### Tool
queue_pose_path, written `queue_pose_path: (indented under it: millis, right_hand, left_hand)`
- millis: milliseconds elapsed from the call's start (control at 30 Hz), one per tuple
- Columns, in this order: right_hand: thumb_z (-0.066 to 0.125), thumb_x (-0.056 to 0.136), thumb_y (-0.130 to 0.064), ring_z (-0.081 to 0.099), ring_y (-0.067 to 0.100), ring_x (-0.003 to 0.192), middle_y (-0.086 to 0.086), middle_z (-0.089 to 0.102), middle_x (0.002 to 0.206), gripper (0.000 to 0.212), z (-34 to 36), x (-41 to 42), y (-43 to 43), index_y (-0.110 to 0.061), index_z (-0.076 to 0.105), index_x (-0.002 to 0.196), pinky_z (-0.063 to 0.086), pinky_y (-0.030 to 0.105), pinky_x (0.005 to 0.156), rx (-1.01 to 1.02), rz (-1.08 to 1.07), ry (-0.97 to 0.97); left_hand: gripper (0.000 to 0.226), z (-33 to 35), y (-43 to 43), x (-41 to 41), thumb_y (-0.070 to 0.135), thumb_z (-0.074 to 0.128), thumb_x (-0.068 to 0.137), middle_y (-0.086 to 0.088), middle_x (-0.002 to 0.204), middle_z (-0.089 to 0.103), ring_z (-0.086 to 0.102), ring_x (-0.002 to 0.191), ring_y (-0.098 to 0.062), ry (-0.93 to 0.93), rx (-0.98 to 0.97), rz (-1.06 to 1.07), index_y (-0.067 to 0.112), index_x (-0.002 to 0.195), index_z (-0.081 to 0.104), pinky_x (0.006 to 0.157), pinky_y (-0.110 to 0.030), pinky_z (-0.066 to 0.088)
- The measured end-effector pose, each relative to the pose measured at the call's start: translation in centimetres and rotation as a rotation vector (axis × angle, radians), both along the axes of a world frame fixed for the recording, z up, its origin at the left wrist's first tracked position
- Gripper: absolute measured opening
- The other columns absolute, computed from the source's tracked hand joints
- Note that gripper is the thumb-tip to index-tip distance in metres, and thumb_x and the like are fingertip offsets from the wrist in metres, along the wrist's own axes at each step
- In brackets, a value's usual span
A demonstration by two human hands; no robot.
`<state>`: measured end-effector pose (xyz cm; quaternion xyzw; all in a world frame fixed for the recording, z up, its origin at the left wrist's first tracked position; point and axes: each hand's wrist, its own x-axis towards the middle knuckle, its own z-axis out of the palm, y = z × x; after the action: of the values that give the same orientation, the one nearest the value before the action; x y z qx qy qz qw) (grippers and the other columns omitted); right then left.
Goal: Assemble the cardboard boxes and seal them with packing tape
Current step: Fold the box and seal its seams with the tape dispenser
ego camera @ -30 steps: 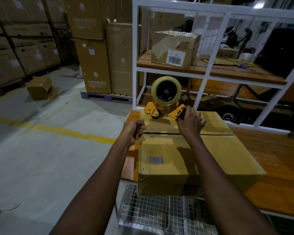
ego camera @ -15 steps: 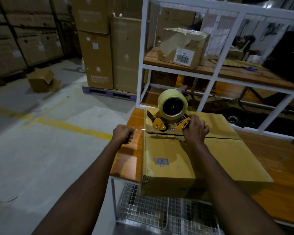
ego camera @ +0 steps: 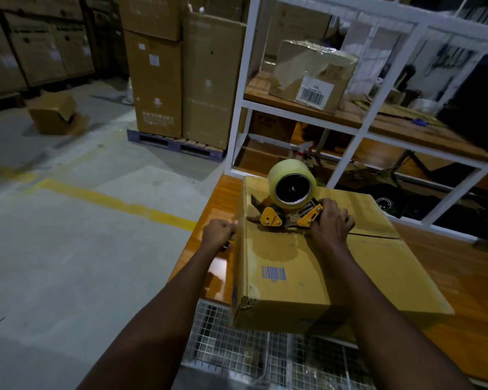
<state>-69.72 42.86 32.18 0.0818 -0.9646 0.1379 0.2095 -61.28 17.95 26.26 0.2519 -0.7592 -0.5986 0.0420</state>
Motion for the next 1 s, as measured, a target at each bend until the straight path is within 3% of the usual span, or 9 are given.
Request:
queue_pose_path:
  millis: [200,300,400,500,633,733,867,933,1000]
  right_hand:
    - [0.070,0.077,-0.015,0.046,0.033,0.106,0.007,0.054,0.114,0.041,-0.5,0.0,0.1,-0.019,0.050,0.113,0.029,0.046,0.092,0.027,-0.020,-0.028]
    - [0.069,0.075,-0.013,0.046,0.033,0.105,0.007,0.055,0.113,0.041,-0.6,0.0,0.1,-0.019,0.050,0.111,0.029,0.046,0.091,0.041,-0.018,-0.012]
    - [0.066,0.076,-0.012,0.046,0.034,0.105,0.007,0.054,0.112,0.039,-0.6,0.2,0.2,-0.018,0.051,0.111,0.031,0.047,0.092,0.046,-0.032,-0.006]
    - [0.063,0.077,-0.011,0.046,0.035,0.105,0.009,0.054,0.111,0.035,-0.5,0.2,0.2,-0.016,0.051,0.110,0.031,0.048,0.093,0.041,-0.053,-0.016]
    - [0.063,0.078,-0.012,0.046,0.035,0.105,0.008,0.054,0.112,0.035,-0.6,0.2,0.1,-0.016,0.051,0.110,0.031,0.048,0.092,0.049,-0.051,-0.014]
    - [0.064,0.078,-0.011,0.047,0.035,0.105,0.009,0.055,0.112,0.036,-0.5,0.2,0.2,-0.015,0.052,0.111,0.031,0.047,0.092,0.042,-0.048,-0.010]
    - [0.067,0.077,-0.011,0.047,0.035,0.105,0.009,0.056,0.112,0.037,-0.6,0.3,0.5,-0.015,0.052,0.110,0.031,0.048,0.093,0.035,-0.043,-0.011]
    - [0.067,0.077,-0.011,0.047,0.035,0.106,0.010,0.056,0.112,0.037,-0.6,0.3,0.5,-0.015,0.052,0.111,0.031,0.047,0.093,0.030,-0.038,-0.011]
    - [0.066,0.078,-0.012,0.047,0.035,0.106,0.009,0.056,0.113,0.037,-0.5,0.4,0.5,-0.015,0.052,0.113,0.030,0.047,0.093,0.033,-0.034,-0.009]
  left_hand:
    - [0.046,-2.1,1.0,-1.3,0.047,0.050,0.099,-0.017,0.081,0.060,0.055,0.072,-0.030,-0.039,-0.223,-0.041,0.018,0.063,0.056,0.053,-0.031,0.032]
    - [0.059,-1.7,1.1,-1.8,0.065,0.040,0.094,-0.025,0.122,0.058,0.057,0.104,-0.039,-0.144,-0.239,-0.052,0.014,0.100,0.070,0.085,-0.046,0.047]
    - [0.071,0.1,1.1,-0.9,0.072,0.039,0.092,-0.017,0.151,0.030,0.032,0.134,-0.043,-0.352,-0.292,-0.080,0.020,0.139,0.050,0.104,-0.056,0.031]
    - [0.079,-0.1,0.6,0.0,0.071,0.054,0.085,-0.018,0.152,0.027,0.032,0.134,-0.042,-0.447,-0.347,-0.062,0.018,0.143,0.039,0.102,-0.057,0.034]
    - [0.040,-0.1,2.2,0.2,0.050,0.046,0.096,-0.007,0.144,0.040,0.038,0.129,-0.034,-0.054,-0.318,0.008,0.030,0.130,0.056,0.102,-0.052,0.032]
    - [0.077,0.3,4.2,0.3,0.073,0.030,0.081,-0.003,0.155,0.036,0.036,0.135,-0.036,0.008,-0.129,-0.167,0.030,0.144,0.043,0.109,-0.057,0.029]
    - [0.113,-1.3,3.9,0.6,0.096,0.031,0.060,-0.002,0.166,0.004,0.002,0.151,-0.035,-0.205,-0.097,-0.335,0.036,0.155,0.026,0.117,-0.062,0.003]
    - [0.110,-0.9,3.2,0.9,0.099,0.034,0.063,-0.006,0.166,-0.001,-0.004,0.151,-0.038,-0.236,-0.200,-0.358,0.038,0.154,0.027,0.115,-0.067,0.001]
    - [0.095,0.5,2.6,0.6,0.077,0.052,0.080,-0.008,0.166,-0.007,-0.003,0.149,-0.043,-0.154,-0.378,-0.350,0.037,0.157,0.011,0.114,-0.069,0.010]
